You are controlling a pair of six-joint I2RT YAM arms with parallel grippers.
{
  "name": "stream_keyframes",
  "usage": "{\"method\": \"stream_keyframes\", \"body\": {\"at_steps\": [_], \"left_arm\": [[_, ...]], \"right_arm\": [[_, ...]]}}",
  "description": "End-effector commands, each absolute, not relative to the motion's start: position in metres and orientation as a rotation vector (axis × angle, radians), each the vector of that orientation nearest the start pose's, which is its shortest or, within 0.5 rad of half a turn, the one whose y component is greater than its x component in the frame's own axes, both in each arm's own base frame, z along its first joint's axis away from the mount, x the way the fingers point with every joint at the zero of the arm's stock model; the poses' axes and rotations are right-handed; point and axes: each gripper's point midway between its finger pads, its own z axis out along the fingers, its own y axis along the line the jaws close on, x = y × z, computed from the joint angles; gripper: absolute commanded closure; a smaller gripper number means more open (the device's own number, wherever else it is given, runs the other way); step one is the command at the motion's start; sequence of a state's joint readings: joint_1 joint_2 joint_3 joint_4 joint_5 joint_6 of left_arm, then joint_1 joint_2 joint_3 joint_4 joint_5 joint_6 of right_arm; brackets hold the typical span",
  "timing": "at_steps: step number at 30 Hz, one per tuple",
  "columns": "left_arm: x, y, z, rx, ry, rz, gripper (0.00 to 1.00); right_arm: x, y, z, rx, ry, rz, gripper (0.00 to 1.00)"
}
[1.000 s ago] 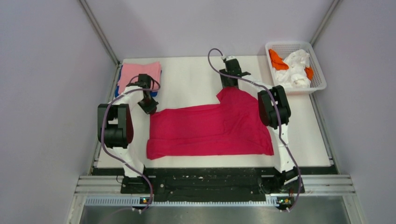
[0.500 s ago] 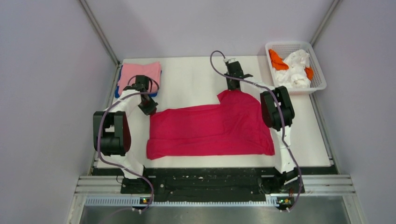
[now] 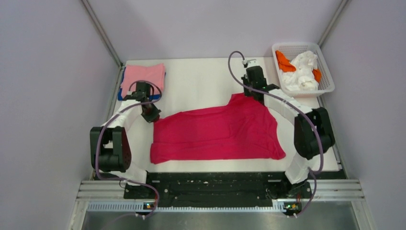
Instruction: Fold and stack the t-shirts
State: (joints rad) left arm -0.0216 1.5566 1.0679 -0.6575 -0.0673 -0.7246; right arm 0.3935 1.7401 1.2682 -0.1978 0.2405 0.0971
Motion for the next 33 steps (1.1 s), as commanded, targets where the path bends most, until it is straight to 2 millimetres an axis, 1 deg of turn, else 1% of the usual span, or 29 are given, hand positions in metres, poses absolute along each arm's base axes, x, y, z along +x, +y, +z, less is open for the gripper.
{"method": "stream_keyframes", "body": {"at_steps": [1,2,3,5,9,12,13,15,17,20,24,25,26,28,31,33], "left_arm": [[0.333,-0.021,0.091,-0.909,2.478,-0.146,1.0],[0.33,-0.021,0.092,-0.908,2.474,-0.149,1.0],[0.329,-0.021,0.093,-0.905,2.471,-0.154,1.0],[0.324,-0.022,0.093,-0.902,2.464,-0.167,1.0],[0.313,-0.024,0.097,-0.899,2.441,-0.197,1.0],[0.3,-0.017,0.098,-0.914,2.418,-0.15,1.0],[0.295,-0.013,0.1,-0.919,2.4,-0.131,1.0],[0.287,-0.007,0.098,-0.937,2.378,-0.099,1.0],[0.278,-0.003,0.094,-0.969,2.365,-0.073,1.0],[0.271,0.002,0.09,-1.02,2.352,-0.047,1.0],[0.267,0.005,0.09,-1.036,2.339,-0.033,1.0],[0.266,0.01,0.09,-1.06,2.328,-0.029,1.0],[0.266,0.011,0.091,-1.062,2.325,-0.036,1.0],[0.266,0.012,0.09,-1.066,2.325,-0.04,1.0],[0.263,0.009,0.087,-1.065,2.338,-0.052,1.0],[0.259,0.008,0.083,-1.067,2.347,-0.057,1.0]], "right_arm": [[0.416,0.151,0.17,-0.157,2.13,0.061,1.0],[0.403,0.147,0.179,-0.15,2.12,0.062,1.0],[0.392,0.144,0.185,-0.142,2.117,0.064,1.0],[0.372,0.136,0.19,-0.11,2.12,0.078,1.0],[0.336,0.13,0.191,-0.09,2.121,0.151,1.0],[0.314,0.122,0.185,-0.076,2.144,0.147,1.0],[0.308,0.116,0.182,-0.062,2.154,0.125,1.0],[0.297,0.107,0.175,-0.046,2.173,0.102,1.0],[0.288,0.104,0.167,-0.038,2.191,0.111,1.0],[0.277,0.106,0.155,-0.036,2.215,0.148,1.0],[0.266,0.115,0.137,-0.045,2.248,0.214,1.0],[0.263,0.118,0.132,-0.05,2.257,0.23,1.0],[0.261,0.119,0.128,-0.051,2.266,0.237,1.0],[0.255,0.12,0.121,-0.049,2.284,0.236,1.0],[0.245,0.123,0.116,-0.044,2.303,0.256,1.0],[0.237,0.123,0.111,-0.016,2.334,0.273,0.97]]}}
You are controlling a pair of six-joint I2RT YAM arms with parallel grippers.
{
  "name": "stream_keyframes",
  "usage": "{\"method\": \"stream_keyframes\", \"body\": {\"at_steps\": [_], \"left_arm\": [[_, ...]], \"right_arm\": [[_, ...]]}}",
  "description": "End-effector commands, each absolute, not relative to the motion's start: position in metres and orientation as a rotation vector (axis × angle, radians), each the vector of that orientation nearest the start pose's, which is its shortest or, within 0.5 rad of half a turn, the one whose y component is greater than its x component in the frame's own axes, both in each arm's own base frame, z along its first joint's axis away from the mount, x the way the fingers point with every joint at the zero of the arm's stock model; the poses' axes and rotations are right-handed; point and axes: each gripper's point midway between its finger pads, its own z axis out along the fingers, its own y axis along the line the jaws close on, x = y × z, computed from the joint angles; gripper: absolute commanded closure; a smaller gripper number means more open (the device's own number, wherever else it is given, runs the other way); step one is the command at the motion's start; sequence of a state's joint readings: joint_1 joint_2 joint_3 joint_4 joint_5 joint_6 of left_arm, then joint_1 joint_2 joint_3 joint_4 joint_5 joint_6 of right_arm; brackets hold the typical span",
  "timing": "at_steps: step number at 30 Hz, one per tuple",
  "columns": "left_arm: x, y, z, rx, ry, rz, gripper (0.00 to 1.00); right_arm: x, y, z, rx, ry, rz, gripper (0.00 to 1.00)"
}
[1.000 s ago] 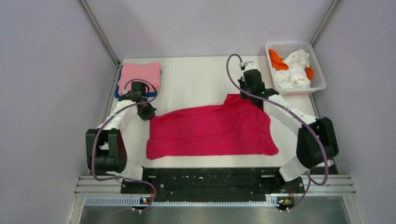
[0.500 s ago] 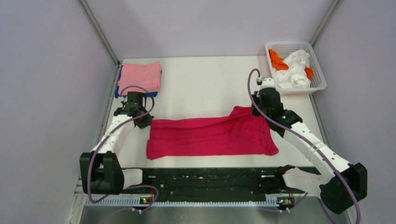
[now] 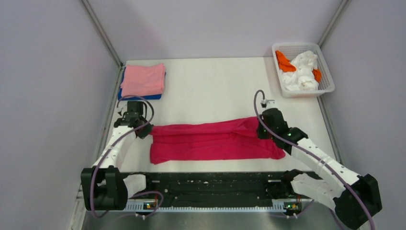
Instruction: Fold and stack the t-shirts
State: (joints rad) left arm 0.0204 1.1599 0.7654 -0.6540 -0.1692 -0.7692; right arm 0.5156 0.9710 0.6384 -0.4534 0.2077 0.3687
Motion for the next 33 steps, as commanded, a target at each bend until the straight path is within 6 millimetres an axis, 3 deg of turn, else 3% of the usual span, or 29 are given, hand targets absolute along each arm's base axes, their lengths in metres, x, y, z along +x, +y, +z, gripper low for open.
{"method": "stream_keyframes", "body": {"at_steps": [1,5,6,8,12,14,16,19,20,23,27,33], "left_arm": [[0.256,0.008,0.081,-1.073,2.35,-0.057,1.0],[0.236,0.006,0.068,-1.119,2.381,-0.045,0.99],[0.231,0.006,0.065,-1.132,2.385,-0.04,0.94],[0.223,0.008,0.061,-1.158,2.387,-0.017,0.9],[0.214,0.012,0.066,-1.19,2.374,0.024,0.65],[0.212,0.019,0.074,-1.206,2.353,0.068,0.48],[0.213,0.023,0.087,-1.211,2.323,0.087,0.31],[0.224,0.02,0.111,-1.175,2.276,0.024,0.12],[0.231,0.015,0.119,-1.139,2.269,-0.03,0.09],[0.253,-0.018,0.135,-0.977,2.289,-0.287,0.02],[0.266,-0.069,0.133,-0.78,2.346,-0.635,0.01],[0.264,-0.063,0.113,-0.793,2.405,-0.562,0.01]], "right_arm": [[0.232,0.121,0.106,0.004,2.358,0.272,0.96],[0.212,0.123,0.091,0.09,2.432,0.314,0.79],[0.207,0.129,0.09,0.095,2.439,0.36,0.72],[0.194,0.135,0.085,0.13,2.476,0.416,0.71],[0.163,0.144,0.082,0.08,2.557,0.5,0.64],[0.162,0.147,0.094,0.051,2.513,0.548,0.58],[0.169,0.152,0.114,0.021,2.429,0.595,0.46],[0.192,0.158,0.147,0.018,2.268,0.628,0.1],[0.2,0.161,0.156,0.013,2.221,0.637,0.02],[0.226,0.177,0.172,0.0,2.1,0.677,0.01],[0.257,0.197,0.161,-0.016,2.096,0.658,0.01],[0.275,0.227,0.113,-0.04,2.218,0.694,0.01]]}}
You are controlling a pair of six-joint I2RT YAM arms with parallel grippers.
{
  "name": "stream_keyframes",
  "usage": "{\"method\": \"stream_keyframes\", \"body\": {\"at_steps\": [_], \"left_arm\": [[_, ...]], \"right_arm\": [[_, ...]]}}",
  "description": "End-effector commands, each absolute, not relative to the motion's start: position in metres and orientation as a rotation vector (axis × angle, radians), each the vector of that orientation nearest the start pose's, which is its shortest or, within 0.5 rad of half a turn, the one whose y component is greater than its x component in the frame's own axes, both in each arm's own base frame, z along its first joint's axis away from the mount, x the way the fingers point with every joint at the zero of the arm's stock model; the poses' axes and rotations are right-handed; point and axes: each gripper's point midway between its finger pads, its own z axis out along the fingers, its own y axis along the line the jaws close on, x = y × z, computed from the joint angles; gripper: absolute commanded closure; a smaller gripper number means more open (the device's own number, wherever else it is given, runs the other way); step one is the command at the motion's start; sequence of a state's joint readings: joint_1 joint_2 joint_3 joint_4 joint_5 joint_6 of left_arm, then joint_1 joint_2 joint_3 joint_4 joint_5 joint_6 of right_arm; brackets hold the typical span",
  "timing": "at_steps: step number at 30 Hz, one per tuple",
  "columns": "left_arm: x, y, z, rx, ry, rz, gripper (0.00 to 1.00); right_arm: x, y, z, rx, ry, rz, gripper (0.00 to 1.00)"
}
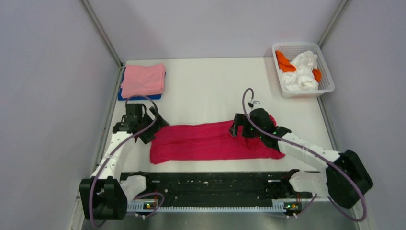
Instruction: Fold and stack the t-shirts
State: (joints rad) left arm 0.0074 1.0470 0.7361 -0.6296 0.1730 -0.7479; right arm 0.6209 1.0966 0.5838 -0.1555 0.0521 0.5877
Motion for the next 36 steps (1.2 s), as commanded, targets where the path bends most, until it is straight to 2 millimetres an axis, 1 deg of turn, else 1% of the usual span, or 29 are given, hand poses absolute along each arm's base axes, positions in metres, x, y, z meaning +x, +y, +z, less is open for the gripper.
{"method": "stream_keyframes", "body": {"at_steps": [1,3,5,8,9,11,14,16,17,18,20,23,24,26,27,29,31,33,36], "left_arm": [[0.264,-0.061,0.114,-0.791,2.397,-0.547,0.01],[0.264,-0.057,0.115,-0.79,2.383,-0.523,0.01],[0.265,-0.055,0.115,-0.786,2.379,-0.509,0.01],[0.267,-0.048,0.114,-0.78,2.381,-0.455,0.01],[0.267,-0.045,0.114,-0.795,2.382,-0.43,0.01],[0.268,-0.042,0.115,-0.803,2.381,-0.412,0.01],[0.273,-0.041,0.114,-0.808,2.366,-0.407,0.01],[0.274,-0.042,0.113,-0.811,2.369,-0.414,0.01],[0.275,-0.042,0.111,-0.814,2.375,-0.416,0.01],[0.276,-0.043,0.111,-0.814,2.379,-0.422,0.01],[0.277,-0.046,0.109,-0.812,2.391,-0.439,0.01],[0.281,-0.052,0.11,-0.813,2.395,-0.486,0.01],[0.282,-0.057,0.111,-0.804,2.394,-0.519,0.01],[0.285,-0.068,0.115,-0.771,2.396,-0.604,0.01],[0.287,-0.073,0.116,-0.756,2.396,-0.644,0.01],[0.288,-0.09,0.117,-0.698,2.409,-0.709,0.01],[0.287,-0.102,0.115,-0.653,2.438,-0.73,0.01],[0.283,-0.111,0.107,-0.613,2.483,-0.712,0.01],[0.275,-0.117,0.09,-0.583,2.545,-0.651,0.01]], "right_arm": [[0.273,0.232,0.107,-0.064,2.23,0.719,0.01],[0.273,0.237,0.098,-0.08,2.233,0.741,0.01],[0.268,0.244,0.095,-0.099,2.232,0.79,0.01],[0.251,0.261,0.095,-0.182,2.247,0.887,0.01],[0.242,0.266,0.093,-0.209,2.266,0.902,0.01],[0.219,0.278,0.091,-0.28,2.312,0.907,0.01],[0.179,0.291,0.092,-0.37,2.36,0.939,0.01],[0.157,0.294,0.093,-0.407,2.386,0.964,0.01],[0.149,0.294,0.095,-0.421,2.394,0.972,0.01],[0.146,0.291,0.098,-0.421,2.398,0.957,0.01],[0.152,0.281,0.109,-0.383,2.368,0.897,0.01],[0.173,0.261,0.129,-0.272,2.283,0.785,0.01],[0.18,0.254,0.131,-0.22,2.273,0.754,0.01],[0.193,0.236,0.129,-0.09,2.286,0.697,0.01],[0.203,0.222,0.125,0.002,2.298,0.674,0.01],[0.216,0.205,0.115,0.15,2.313,0.671,0.01],[0.223,0.193,0.101,0.271,2.338,0.675,0.01],[0.224,0.182,0.084,0.36,2.364,0.637,0.01],[0.215,0.168,0.055,0.442,2.423,0.565,0.01]]}}
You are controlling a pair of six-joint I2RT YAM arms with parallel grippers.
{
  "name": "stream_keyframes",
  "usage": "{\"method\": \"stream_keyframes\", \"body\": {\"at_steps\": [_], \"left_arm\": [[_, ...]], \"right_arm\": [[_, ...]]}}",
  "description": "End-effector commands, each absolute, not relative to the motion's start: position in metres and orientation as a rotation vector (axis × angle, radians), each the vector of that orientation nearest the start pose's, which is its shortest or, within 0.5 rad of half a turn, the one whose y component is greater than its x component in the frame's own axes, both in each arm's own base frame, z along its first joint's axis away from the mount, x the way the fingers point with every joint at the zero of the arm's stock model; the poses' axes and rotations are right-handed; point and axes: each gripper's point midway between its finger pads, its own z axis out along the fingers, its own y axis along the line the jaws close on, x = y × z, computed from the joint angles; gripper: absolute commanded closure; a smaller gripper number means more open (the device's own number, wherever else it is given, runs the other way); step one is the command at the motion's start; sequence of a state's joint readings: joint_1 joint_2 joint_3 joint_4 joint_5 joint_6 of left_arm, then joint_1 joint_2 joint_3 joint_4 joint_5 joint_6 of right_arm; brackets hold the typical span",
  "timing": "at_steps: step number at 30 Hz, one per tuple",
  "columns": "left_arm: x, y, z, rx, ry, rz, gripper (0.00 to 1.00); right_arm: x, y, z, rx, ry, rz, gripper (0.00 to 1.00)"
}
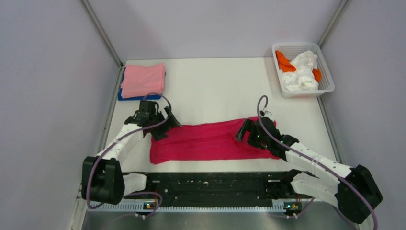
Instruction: Fold and stack the t-shirts
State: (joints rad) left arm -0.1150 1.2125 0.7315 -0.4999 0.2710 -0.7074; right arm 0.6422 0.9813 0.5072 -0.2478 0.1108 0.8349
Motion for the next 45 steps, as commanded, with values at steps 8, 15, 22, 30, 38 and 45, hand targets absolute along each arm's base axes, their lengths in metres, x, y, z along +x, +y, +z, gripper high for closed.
{"method": "stream_keyframes", "body": {"at_steps": [8,15,22,30,38,45], "left_arm": [[0.253,-0.099,0.044,-0.638,2.687,-0.451,0.02],[0.226,-0.116,0.03,-0.591,2.739,-0.499,0.02],[0.2,-0.163,0.033,-0.533,2.766,-0.647,0.02],[0.204,-0.211,0.052,-0.581,2.621,-0.777,0.01],[0.199,-0.292,0.048,-0.414,2.669,-0.84,0.01],[0.19,-0.326,0.063,-0.246,2.678,-0.838,0.01]], "right_arm": [[0.206,0.136,0.005,0.591,2.535,0.402,0.01],[0.292,0.119,0.019,0.588,2.422,0.408,0.01],[0.429,0.144,0.039,0.391,2.386,0.431,0.01],[0.517,0.246,0.021,0.095,2.466,0.827,0.01],[0.549,0.341,0.004,-0.089,2.491,0.975,0.01],[0.579,0.352,0.066,-0.176,2.297,0.93,0.01]]}}
